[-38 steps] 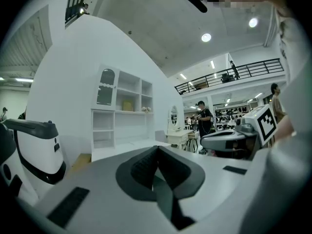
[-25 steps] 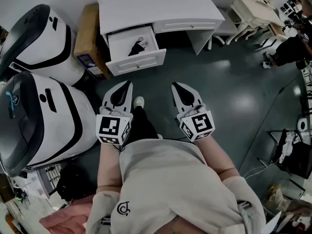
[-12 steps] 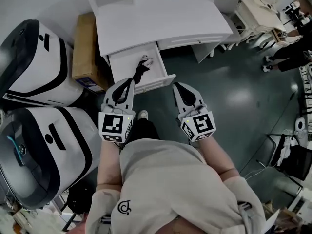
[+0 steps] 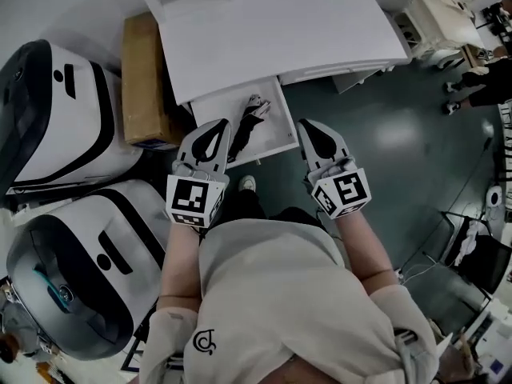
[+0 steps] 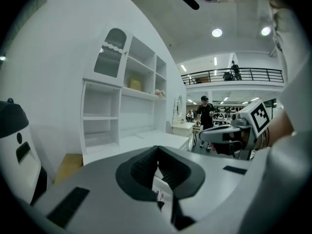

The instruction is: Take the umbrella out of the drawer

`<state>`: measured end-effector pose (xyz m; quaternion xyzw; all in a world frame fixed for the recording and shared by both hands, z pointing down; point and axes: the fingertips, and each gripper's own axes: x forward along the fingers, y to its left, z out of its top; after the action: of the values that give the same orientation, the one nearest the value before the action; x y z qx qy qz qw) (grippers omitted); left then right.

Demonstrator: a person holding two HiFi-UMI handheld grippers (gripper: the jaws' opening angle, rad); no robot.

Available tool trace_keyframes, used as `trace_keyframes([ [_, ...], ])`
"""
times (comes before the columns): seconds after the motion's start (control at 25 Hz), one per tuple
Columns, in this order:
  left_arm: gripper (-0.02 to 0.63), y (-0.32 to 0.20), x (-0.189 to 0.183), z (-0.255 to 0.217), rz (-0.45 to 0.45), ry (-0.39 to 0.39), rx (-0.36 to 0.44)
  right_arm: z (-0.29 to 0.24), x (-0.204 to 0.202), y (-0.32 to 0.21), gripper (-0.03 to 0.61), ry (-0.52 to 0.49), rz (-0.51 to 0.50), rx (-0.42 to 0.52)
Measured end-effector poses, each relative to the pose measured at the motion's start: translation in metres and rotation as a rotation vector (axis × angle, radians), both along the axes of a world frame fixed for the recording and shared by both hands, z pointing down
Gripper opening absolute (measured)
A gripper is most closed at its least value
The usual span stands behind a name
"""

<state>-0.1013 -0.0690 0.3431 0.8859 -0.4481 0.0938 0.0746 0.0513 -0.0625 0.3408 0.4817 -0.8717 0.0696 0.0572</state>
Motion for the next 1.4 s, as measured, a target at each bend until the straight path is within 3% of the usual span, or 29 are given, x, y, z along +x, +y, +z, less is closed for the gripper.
trace_keyframes([
  [0.32, 0.012, -0.032, -0.002, 0.058, -0.043, -0.014, -0.118, 0.037, -0.007, -0.045, 0.006, 0.014, -0.076, -0.076],
  [0.56, 0.012, -0.051, 0.012, 0.111, -0.113, 0.030, -0.233, 0.081, -0.002, -0.071, 0.006, 0.025, -0.157, -0.128],
  [0.8, 0.012, -0.066, 0.018, 0.187, -0.180, -0.008, -0.355, 0.126, -0.003, -0.104, 0.006, 0.058, -0.239, -0.155],
  [0.96, 0.014, -0.078, 0.024, 0.245, -0.209, -0.076, -0.480, 0.151, -0.001, -0.120, 0.006, 0.056, -0.280, -0.177],
  [1.08, 0.060, -0.079, 0.036, 0.282, -0.182, -0.133, -0.548, 0.166, 0.003, -0.128, 0.006, 0.037, -0.290, -0.201],
  [1.4, 0.258, -0.082, 0.051, 0.350, -0.102, -0.198, -0.701, 0.198, -0.002, -0.140, 0.006, -0.013, -0.303, -0.250],
])
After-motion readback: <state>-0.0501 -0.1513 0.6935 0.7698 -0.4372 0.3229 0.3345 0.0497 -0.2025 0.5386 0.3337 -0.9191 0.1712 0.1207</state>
